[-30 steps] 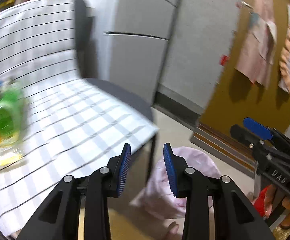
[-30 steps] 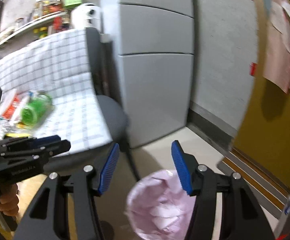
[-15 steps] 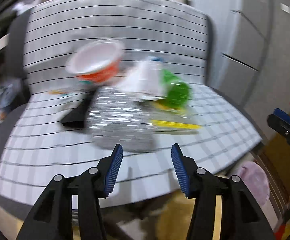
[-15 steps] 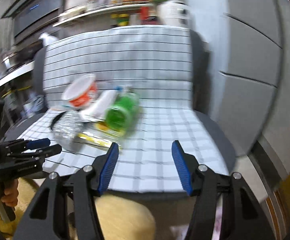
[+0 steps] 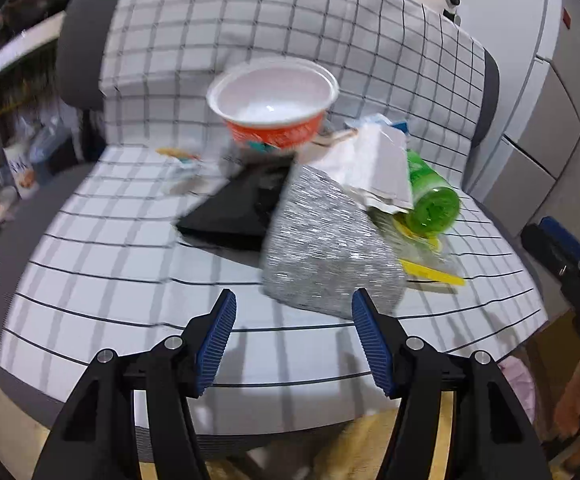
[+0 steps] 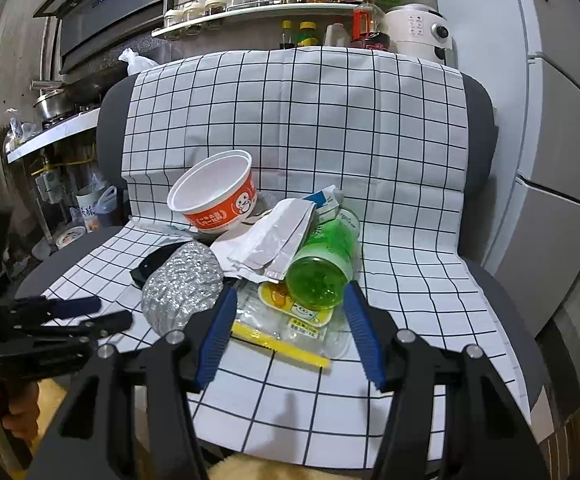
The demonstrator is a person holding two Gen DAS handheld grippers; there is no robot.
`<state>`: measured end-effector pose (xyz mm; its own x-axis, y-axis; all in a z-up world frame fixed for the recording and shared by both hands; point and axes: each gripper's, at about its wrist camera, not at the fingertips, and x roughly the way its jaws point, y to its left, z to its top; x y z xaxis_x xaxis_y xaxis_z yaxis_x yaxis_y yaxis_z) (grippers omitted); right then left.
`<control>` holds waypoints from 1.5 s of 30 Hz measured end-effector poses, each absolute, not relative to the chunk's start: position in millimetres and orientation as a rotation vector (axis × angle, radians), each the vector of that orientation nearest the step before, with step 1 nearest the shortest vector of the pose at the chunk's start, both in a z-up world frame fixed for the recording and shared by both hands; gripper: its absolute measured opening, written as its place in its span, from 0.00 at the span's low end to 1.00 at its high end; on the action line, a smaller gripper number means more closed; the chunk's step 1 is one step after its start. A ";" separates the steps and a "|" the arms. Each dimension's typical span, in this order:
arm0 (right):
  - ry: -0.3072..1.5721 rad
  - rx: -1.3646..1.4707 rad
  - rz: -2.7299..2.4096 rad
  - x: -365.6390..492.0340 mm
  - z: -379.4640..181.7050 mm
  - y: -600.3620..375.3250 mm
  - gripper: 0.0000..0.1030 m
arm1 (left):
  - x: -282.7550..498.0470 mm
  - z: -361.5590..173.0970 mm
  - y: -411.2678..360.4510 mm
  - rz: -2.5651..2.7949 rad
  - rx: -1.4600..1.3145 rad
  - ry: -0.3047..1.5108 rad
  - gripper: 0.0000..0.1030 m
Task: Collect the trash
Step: 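Swing both tools back toward the chair of trash, then grasp the silver steel-wool scrubber with the left gripper and lift it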
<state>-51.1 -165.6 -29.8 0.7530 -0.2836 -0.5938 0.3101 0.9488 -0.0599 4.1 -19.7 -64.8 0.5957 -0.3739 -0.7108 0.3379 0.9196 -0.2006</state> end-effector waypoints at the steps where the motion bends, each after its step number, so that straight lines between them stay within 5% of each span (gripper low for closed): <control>1: 0.648 0.036 -0.333 -52.9 -32.5 -166.3 0.53 | 5.4 -65.9 -23.7 -0.418 -0.050 0.840 0.59; 17: 0.673 0.100 -0.369 -87.9 -46.9 -186.5 0.54 | 41.8 -81.8 -76.8 -0.424 -0.071 0.883 0.58; 20: 0.672 0.107 -0.371 -92.7 -46.5 -187.0 0.54 | 38.4 -78.4 -76.1 -0.450 -0.082 0.875 0.25; 21: 0.673 0.105 -0.373 -93.2 -46.5 -186.9 0.54 | 35.6 -75.2 -75.7 -0.464 -0.079 0.857 0.06; 22: 0.675 0.104 -0.376 -94.1 -46.4 -187.2 0.54 | 30.9 -70.2 -74.6 -0.475 -0.065 0.830 0.01; 31: 0.666 0.101 -0.355 -85.4 -39.9 -182.2 0.60 | -2.4 -16.4 -28.1 -0.578 -0.081 0.664 0.00; 33: 0.659 0.090 -0.351 -81.4 -37.8 -178.5 0.65 | 0.2 -16.5 -23.3 -0.575 -0.099 0.690 0.05; 34: 0.655 0.087 -0.348 -78.5 -36.7 -176.5 0.65 | 2.0 -20.8 -24.6 -0.551 -0.095 0.710 0.17; 35: 0.654 0.088 -0.348 -77.3 -36.3 -175.4 0.66 | 2.7 -24.6 -27.9 -0.531 -0.082 0.715 0.40; 37: 0.655 0.089 -0.347 -74.5 -36.3 -173.8 0.66 | 4.5 -32.0 -35.7 -0.487 -0.062 0.712 0.63; 45: 0.661 0.071 -0.392 -79.0 -42.3 -182.3 0.71 | 28.5 -56.3 -66.2 -0.415 -0.023 0.768 0.73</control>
<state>-79.0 -182.3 -42.3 0.7194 -0.3317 -0.6104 0.3763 0.9246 -0.0589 28.5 -66.2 -56.3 0.6425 -0.3725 -0.6697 0.3556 0.9191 -0.1700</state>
